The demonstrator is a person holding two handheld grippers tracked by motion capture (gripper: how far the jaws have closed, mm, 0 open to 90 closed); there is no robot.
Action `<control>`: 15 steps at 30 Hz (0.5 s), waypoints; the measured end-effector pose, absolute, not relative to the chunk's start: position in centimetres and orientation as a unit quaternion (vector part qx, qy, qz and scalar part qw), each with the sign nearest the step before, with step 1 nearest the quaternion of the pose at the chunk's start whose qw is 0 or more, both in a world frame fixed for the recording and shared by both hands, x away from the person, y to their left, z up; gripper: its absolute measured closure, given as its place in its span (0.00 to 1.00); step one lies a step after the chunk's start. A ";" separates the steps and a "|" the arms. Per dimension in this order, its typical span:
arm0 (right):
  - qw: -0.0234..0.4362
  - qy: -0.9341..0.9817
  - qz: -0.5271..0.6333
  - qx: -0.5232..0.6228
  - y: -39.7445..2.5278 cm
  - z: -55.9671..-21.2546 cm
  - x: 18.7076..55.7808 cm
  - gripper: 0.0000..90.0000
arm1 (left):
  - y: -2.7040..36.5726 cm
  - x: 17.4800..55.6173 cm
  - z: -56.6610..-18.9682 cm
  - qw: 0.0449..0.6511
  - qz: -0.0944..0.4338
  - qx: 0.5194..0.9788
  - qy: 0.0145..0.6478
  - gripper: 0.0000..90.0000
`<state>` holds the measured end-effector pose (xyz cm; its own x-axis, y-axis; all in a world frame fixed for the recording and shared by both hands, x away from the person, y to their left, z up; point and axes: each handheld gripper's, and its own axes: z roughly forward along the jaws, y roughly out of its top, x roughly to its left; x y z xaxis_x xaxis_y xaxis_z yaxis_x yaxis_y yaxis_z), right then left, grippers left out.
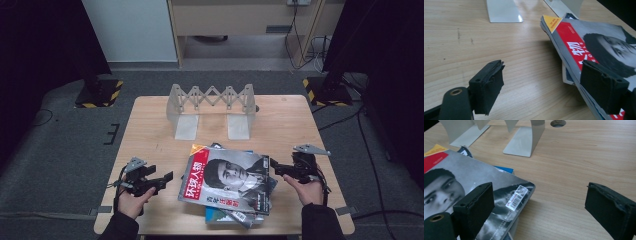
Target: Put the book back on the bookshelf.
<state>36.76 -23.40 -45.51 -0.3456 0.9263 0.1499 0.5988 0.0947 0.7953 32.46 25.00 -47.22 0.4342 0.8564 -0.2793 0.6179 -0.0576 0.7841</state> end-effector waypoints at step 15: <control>0.185 0.726 0.417 0.514 -21.2 -45.5 36.2 0.09 | 23.1 30.7 -47.4 0.450 0.097 0.741 0.489 0.23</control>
